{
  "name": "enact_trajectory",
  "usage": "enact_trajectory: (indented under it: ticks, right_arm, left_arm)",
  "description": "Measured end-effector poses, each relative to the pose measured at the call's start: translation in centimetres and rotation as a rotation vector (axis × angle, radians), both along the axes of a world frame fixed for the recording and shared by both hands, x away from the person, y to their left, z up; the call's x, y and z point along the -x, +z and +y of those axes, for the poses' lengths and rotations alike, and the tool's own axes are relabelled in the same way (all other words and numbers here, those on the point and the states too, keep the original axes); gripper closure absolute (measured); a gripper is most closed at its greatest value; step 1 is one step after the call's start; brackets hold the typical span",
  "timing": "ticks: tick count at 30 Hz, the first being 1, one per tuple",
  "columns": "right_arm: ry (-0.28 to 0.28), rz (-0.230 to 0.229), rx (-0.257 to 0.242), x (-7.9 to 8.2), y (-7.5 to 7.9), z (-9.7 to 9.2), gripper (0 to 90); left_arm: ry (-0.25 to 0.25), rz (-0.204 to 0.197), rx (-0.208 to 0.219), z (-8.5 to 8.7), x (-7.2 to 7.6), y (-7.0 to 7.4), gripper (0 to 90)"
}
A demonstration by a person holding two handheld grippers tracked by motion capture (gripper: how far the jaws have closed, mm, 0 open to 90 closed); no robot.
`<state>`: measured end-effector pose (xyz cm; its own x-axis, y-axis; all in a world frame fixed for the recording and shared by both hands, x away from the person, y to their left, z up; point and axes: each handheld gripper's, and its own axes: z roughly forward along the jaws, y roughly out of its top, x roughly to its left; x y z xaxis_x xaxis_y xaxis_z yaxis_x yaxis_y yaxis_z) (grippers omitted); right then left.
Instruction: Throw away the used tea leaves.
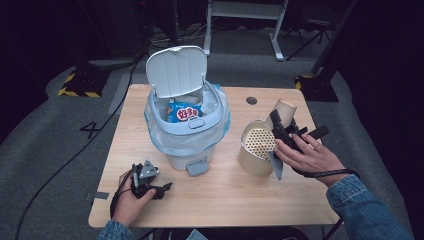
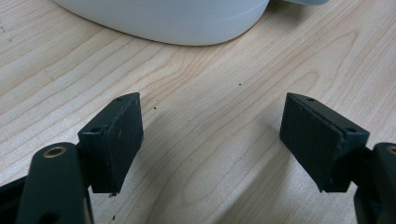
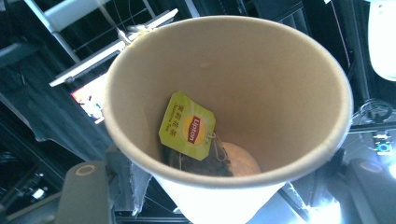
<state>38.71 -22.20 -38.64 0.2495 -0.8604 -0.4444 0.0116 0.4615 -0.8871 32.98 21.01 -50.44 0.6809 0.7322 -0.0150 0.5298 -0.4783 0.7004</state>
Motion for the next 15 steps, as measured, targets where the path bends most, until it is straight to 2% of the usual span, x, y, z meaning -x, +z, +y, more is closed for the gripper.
enact_trajectory:
  ticks: [6, 12, 14, 15]
  right_arm:
    - [-0.001, -0.005, 0.016, 0.0, 0.23, -0.1, 32.4]
    - [0.008, -0.011, -0.002, -0.01, 0.43, -0.26, 32.4]
    - [-0.008, -0.016, -0.005, -0.06, 0.32, -0.26, 32.4]
    - [-0.001, 0.009, 0.048, 0.03, -0.33, -0.01, 32.5]
  left_arm:
    - [0.0, 0.0, 0.0, 0.0, 0.0, 0.0, 21.9]
    - [0.0, 0.0, 0.0, 0.0, 0.01, 0.0, 21.9]
    - [0.0, 0.001, 0.0, 0.0, 0.0, 0.0, 21.9]
    - [0.0, 0.001, 0.001, -0.01, 0.0, 0.0, 21.9]
